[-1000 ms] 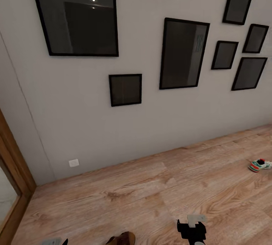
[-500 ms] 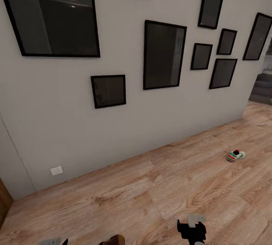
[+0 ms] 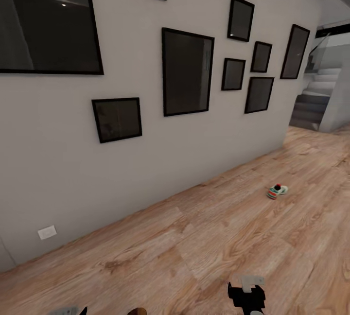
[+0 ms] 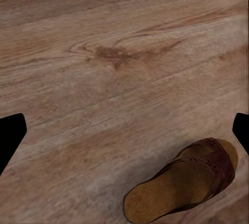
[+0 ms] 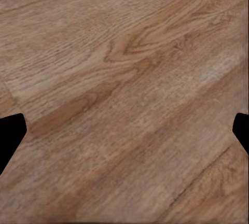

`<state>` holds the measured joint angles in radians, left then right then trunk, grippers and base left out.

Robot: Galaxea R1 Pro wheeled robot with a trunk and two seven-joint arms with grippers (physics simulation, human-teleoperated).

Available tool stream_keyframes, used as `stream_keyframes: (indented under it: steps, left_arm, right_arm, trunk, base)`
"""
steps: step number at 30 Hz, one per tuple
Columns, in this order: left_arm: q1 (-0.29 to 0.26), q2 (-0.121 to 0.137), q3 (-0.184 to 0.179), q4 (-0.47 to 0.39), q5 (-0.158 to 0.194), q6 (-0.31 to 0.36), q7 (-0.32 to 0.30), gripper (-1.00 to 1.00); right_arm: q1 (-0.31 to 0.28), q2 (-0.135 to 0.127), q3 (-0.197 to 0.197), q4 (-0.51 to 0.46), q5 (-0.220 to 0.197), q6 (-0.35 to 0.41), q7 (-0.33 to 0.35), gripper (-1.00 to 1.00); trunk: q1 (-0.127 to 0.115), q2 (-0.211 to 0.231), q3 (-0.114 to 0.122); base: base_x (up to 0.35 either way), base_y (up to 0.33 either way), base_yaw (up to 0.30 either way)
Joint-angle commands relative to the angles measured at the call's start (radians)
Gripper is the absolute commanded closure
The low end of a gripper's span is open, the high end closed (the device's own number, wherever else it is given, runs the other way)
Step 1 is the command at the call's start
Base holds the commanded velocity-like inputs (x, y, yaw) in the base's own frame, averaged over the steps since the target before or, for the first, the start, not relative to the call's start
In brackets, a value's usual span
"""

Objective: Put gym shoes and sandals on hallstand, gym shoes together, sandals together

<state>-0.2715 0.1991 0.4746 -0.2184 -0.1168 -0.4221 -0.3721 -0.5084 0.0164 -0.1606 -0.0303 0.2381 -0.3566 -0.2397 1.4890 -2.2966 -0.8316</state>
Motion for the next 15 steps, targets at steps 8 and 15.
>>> stream_keyframes:
  steps: [8, 15]
  left_arm:
    - [-0.001, 0.000, 0.009, 0.001, -0.010, -0.004, -0.004, -1.00]
    - [-0.001, 0.000, 0.009, 0.001, -0.010, -0.004, -0.004, -1.00]
  right_arm:
    - [-0.001, 0.000, -0.008, 0.001, 0.010, -0.002, -0.004, -1.00]
    - [-0.001, 0.000, -0.008, 0.001, 0.010, -0.002, -0.003, -1.00]
  trunk:
    - [0.000, 0.000, 0.002]
    - [0.000, 0.000, 0.003]
  base:
    - [0.000, 0.031, -0.264]
    - [0.000, 0.152, -0.264]
